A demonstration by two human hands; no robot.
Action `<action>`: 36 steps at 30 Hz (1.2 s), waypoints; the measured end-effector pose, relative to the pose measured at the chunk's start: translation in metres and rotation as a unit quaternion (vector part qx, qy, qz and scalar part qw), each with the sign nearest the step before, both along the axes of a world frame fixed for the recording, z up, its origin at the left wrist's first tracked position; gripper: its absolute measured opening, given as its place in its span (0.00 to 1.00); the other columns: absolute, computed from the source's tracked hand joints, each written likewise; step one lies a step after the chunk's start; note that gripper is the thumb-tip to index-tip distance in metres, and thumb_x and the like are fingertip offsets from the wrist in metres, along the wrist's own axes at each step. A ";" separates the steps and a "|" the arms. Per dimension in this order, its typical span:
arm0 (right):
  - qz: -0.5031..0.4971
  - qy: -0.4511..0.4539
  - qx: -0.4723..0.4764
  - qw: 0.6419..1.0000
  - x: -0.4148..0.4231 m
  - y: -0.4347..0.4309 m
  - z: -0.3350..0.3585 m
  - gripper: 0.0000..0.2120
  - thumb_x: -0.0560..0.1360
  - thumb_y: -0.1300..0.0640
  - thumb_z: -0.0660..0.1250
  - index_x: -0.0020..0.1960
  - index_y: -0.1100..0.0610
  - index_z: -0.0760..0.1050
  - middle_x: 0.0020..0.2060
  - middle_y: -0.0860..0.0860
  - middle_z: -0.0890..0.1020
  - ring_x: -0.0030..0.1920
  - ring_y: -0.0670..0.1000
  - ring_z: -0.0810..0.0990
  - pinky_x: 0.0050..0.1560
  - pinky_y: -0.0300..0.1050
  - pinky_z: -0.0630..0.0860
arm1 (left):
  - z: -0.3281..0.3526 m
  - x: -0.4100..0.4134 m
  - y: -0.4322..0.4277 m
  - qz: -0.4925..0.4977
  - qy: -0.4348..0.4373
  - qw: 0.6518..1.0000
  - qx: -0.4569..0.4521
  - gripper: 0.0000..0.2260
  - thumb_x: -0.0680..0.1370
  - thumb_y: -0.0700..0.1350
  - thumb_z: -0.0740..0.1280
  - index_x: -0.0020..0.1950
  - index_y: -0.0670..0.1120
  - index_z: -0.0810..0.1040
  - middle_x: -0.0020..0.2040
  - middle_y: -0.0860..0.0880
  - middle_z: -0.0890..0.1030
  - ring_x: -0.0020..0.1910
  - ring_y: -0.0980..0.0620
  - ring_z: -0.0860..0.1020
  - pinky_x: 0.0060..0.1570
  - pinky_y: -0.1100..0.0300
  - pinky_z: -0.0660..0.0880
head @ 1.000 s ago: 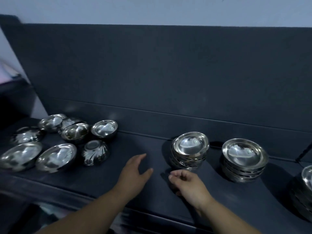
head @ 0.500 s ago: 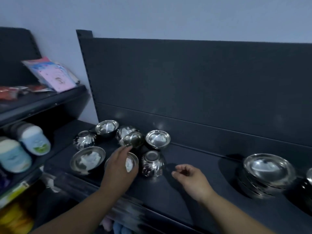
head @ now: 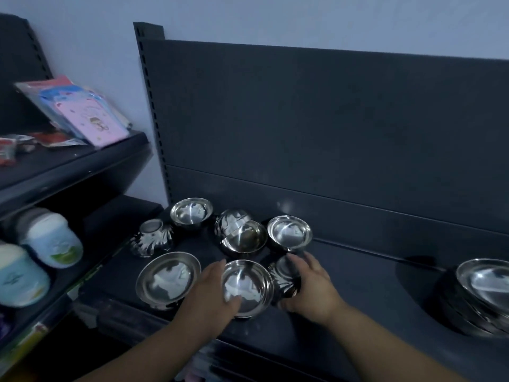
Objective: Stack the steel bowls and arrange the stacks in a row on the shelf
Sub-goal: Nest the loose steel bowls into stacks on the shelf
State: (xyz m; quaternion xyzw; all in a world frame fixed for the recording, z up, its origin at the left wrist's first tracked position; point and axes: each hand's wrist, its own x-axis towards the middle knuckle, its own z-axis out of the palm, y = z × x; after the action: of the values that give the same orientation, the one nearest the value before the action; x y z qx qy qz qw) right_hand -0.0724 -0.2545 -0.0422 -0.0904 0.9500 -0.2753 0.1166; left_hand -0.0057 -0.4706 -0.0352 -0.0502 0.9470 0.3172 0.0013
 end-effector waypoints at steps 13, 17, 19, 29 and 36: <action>-0.010 0.038 -0.031 0.999 -0.010 0.029 -0.019 0.54 0.58 0.42 0.77 0.76 0.38 0.51 0.72 0.48 0.59 0.69 0.52 0.67 0.68 0.46 0.70 | 0.003 -0.007 0.019 0.029 -0.042 0.998 0.021 0.32 0.78 0.45 0.65 0.78 0.46 0.54 0.77 0.48 0.61 0.74 0.52 0.61 0.70 0.63 0.58; -0.046 0.026 -0.058 0.997 -0.005 0.051 -0.013 0.52 0.56 0.42 0.78 0.74 0.36 0.54 0.69 0.49 0.63 0.65 0.50 0.70 0.66 0.42 0.70 | 0.002 -0.011 0.029 0.056 -0.055 0.996 0.033 0.26 0.76 0.42 0.65 0.73 0.47 0.63 0.70 0.49 0.70 0.69 0.51 0.69 0.65 0.61 0.65; -0.090 0.008 -0.108 0.990 -0.003 0.060 -0.005 0.51 0.56 0.44 0.79 0.73 0.38 0.58 0.65 0.49 0.68 0.60 0.47 0.73 0.62 0.38 0.69 | 0.005 -0.014 0.035 0.065 -0.058 0.995 0.050 0.16 0.75 0.41 0.65 0.62 0.50 0.69 0.57 0.54 0.74 0.58 0.52 0.74 0.56 0.62 0.68; -0.208 -0.343 -0.548 0.734 0.006 0.115 0.040 0.31 0.69 0.33 0.63 0.59 0.56 0.78 0.48 0.58 0.84 0.41 0.57 0.81 0.55 0.54 0.74 | 0.009 -0.032 0.070 0.076 -0.082 0.980 0.162 0.13 0.74 0.47 0.68 0.55 0.60 0.71 0.50 0.53 0.80 0.49 0.48 0.81 0.53 0.47 0.79; -0.184 -0.342 -0.479 0.787 0.007 0.119 0.040 0.30 0.67 0.36 0.66 0.62 0.55 0.77 0.48 0.54 0.85 0.41 0.51 0.84 0.46 0.46 0.76 | 0.010 -0.040 0.097 0.053 -0.079 0.975 0.203 0.22 0.76 0.37 0.65 0.68 0.50 0.69 0.46 0.58 0.75 0.44 0.53 0.79 0.51 0.47 0.81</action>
State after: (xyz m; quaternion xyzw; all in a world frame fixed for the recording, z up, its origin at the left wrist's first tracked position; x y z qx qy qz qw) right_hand -0.0650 -0.1357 -0.0021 0.1417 0.5925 -0.7244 0.3226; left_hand -0.0459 -0.3732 -0.0248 -0.1240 0.8558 0.4973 0.0699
